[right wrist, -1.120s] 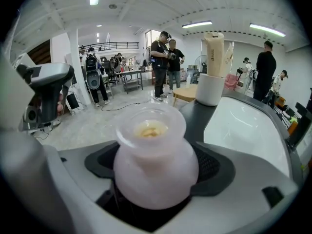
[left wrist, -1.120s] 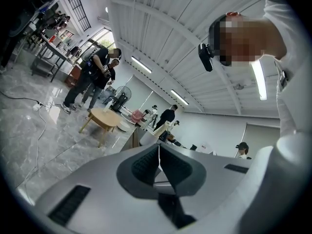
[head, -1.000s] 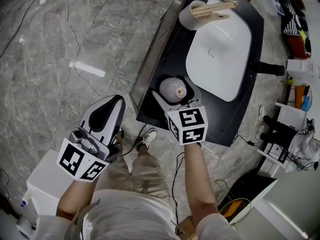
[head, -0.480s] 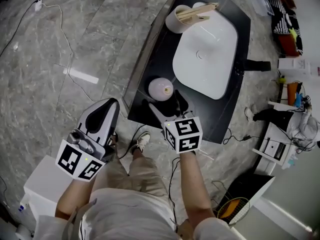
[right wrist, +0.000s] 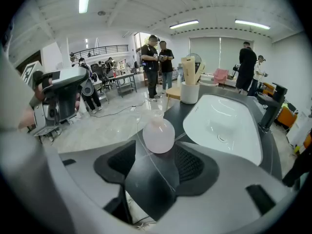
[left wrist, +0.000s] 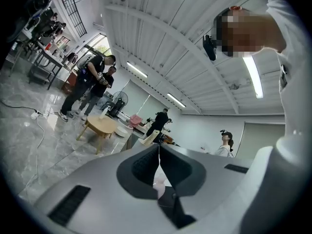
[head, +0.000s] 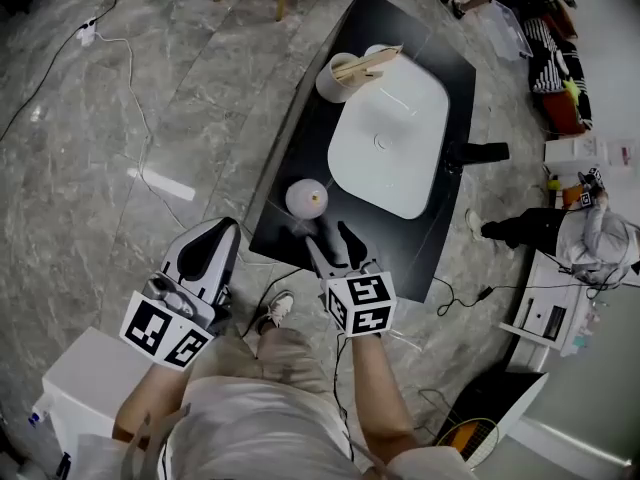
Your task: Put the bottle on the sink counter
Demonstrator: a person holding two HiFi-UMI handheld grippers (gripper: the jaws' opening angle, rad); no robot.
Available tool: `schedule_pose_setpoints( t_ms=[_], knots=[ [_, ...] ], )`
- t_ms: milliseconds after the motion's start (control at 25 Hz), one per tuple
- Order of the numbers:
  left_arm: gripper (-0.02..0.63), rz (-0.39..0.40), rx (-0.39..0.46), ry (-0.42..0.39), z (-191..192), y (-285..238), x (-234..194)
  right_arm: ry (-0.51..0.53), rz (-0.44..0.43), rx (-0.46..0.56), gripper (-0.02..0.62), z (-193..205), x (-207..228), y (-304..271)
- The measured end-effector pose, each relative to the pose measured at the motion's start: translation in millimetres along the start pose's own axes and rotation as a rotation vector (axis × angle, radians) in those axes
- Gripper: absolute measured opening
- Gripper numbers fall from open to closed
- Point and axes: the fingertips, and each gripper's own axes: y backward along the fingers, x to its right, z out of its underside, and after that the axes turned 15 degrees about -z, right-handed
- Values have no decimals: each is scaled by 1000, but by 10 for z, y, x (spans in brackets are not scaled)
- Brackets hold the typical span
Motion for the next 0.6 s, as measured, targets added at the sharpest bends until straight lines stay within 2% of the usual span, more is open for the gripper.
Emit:
schedule_pose_setpoints(
  t_ms=[200,320,400,480,600],
  knots=[
    [17,0,7,-45,-183,97,148,-12,26,37,172,-133,-12,235],
    [17,-24,36,-57,-361,130,149,-8,63,86,73,-266,27,448],
    [17,-28,58,-76,-491,124,160,-5,91,128,33,-372,94,573],
    [17,-24,76,-98,-600,137,219,-6,104,161,11,-443,138,703],
    [17,-24,96,-109,-726,207,349,-10,91,199,11,-505,125,930]
  ],
)
